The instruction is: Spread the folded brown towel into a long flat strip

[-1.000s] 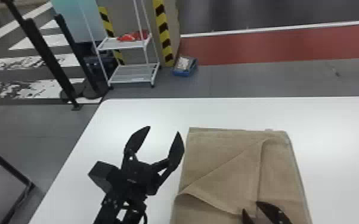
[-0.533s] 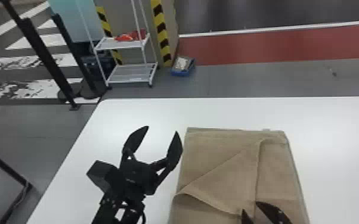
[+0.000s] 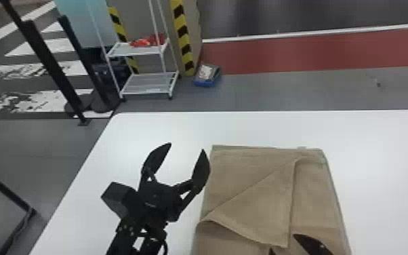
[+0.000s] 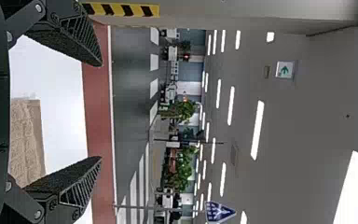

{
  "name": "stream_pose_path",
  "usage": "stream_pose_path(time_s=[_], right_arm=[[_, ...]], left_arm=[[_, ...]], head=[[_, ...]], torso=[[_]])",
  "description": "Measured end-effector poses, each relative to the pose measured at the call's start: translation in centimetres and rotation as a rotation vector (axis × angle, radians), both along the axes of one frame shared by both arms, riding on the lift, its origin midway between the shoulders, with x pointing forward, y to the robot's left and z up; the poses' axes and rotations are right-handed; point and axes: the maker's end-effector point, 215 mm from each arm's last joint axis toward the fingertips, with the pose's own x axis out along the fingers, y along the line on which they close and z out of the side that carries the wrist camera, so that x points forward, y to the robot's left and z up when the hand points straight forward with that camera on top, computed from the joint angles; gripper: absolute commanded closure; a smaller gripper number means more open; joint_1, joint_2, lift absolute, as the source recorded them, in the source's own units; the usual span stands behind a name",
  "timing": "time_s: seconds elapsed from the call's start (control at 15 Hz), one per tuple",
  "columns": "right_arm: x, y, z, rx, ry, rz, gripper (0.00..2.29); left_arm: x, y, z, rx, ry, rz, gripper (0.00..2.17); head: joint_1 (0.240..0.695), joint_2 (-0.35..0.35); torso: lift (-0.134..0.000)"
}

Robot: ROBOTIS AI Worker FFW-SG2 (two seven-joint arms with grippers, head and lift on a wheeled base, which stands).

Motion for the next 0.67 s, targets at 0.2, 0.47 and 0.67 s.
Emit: stream_pose_path(time_s=[0.2,0.47,0.67], right_arm=[[0.2,-0.3,-1.6,-0.033,0.044,-0.003,0.5],[0.6,-0.2,-1.6,-0.032,0.042,-0.007,0.5],[1.0,-0.3,-1.4,-0.031,0.036,-0.01,0.5]], left_arm=[[0.0,-0.3,0.0,-0.002,0.001,-0.004,0.2],[-0.2,-0.4,-0.1,-0.002,0.003,-0.006,0.2],[-0.4,-0.3,-0.2,-0.001,0.006,-0.003,0.2]], head=[[0.695,0.217],[0.695,0.214],[0.695,0.213]], torso=[[-0.125],[-0.125],[-0.125]])
